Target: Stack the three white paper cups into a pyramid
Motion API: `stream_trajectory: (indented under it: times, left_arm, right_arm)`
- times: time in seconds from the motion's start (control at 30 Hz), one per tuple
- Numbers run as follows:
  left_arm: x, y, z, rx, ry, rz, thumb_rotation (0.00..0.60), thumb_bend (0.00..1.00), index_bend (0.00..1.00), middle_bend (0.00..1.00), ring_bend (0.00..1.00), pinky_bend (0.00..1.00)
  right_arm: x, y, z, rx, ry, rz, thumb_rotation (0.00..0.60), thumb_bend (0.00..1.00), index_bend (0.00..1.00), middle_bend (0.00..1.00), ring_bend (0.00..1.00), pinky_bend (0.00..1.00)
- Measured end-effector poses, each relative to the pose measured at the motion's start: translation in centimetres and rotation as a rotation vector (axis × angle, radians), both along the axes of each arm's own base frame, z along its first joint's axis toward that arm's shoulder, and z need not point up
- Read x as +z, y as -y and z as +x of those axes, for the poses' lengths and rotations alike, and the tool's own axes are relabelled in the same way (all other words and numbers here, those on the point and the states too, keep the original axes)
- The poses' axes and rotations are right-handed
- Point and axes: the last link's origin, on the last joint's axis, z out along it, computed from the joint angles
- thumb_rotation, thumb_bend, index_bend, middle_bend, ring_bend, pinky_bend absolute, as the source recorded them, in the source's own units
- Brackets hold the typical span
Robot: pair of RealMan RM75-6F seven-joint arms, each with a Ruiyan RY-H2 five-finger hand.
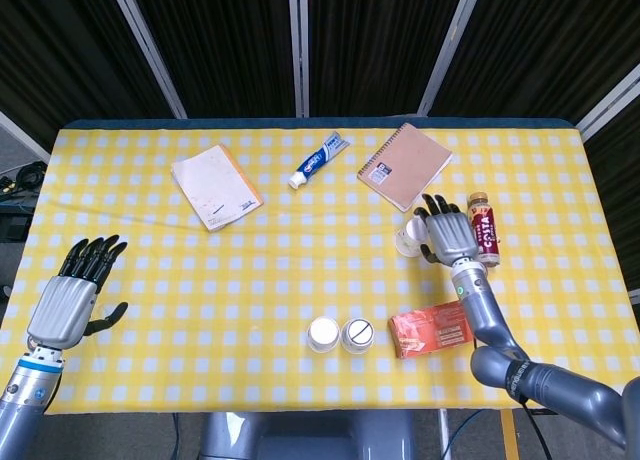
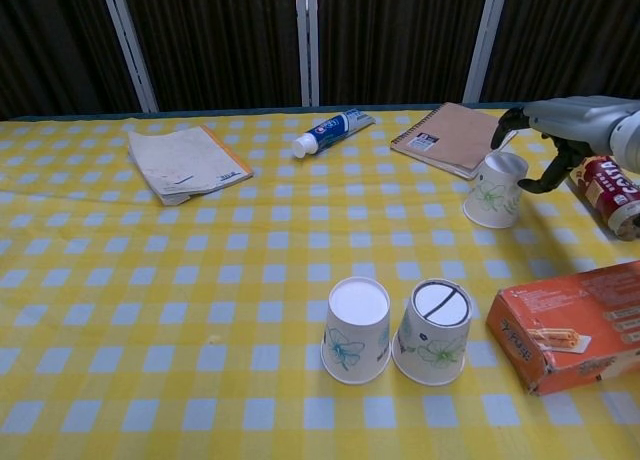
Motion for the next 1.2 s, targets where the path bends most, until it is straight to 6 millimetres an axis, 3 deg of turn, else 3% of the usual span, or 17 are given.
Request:
stream_trajectory:
  times: [0.27, 0.6, 0.77, 0.97, 1.2]
  left_arm:
    - [0.1, -0.1, -0.1, 0.005, 0.004, -0.002, 0.6, 0.31, 0.0, 0.0, 0.0, 0.0]
    - [0.1, -0.2, -0.2, 0.01, 0.007, -0.009, 0.6, 0.31, 0.0, 0.0, 0.0, 0.0]
    - [0.2, -0.2, -0.3, 0.012, 0.011, -0.007, 0.6, 0.31, 0.0, 0.0, 0.0, 0.0]
    - [0.3, -0.2, -0.3, 0.014, 0.011, -0.001, 0.6, 0.31, 0.0, 0.0, 0.0, 0.0]
    - [0.3, -0.2, -0.4, 0.022, 0.007, 0.003, 0.6, 0.31, 0.0, 0.0, 0.0, 0.0]
  right_arm:
    - [-0.5, 0.5, 0.1, 0.006, 0.018, -0.014, 0.6, 0.3, 0.22, 0.05, 0.0, 0.18]
    - [-1.3, 0.6, 0.1, 0.008, 0.015, -0.004, 0.6, 0.32, 0.39, 0.11, 0.0, 0.2]
    - [-1.4, 0.5, 0.2, 0.014, 0.017, -0.01, 0.6, 0.32, 0.42, 0.13, 0.0, 0.21]
    - [-1.2, 0.1, 1.2, 0.049, 0.04, -0.019, 0.6, 0.32, 0.42, 0.13, 0.0, 0.21]
    - [-0.5, -1.3, 3.9, 0.123, 0.117, -0.012, 0.6, 0.32, 0.43, 0.15, 0.0, 0.21]
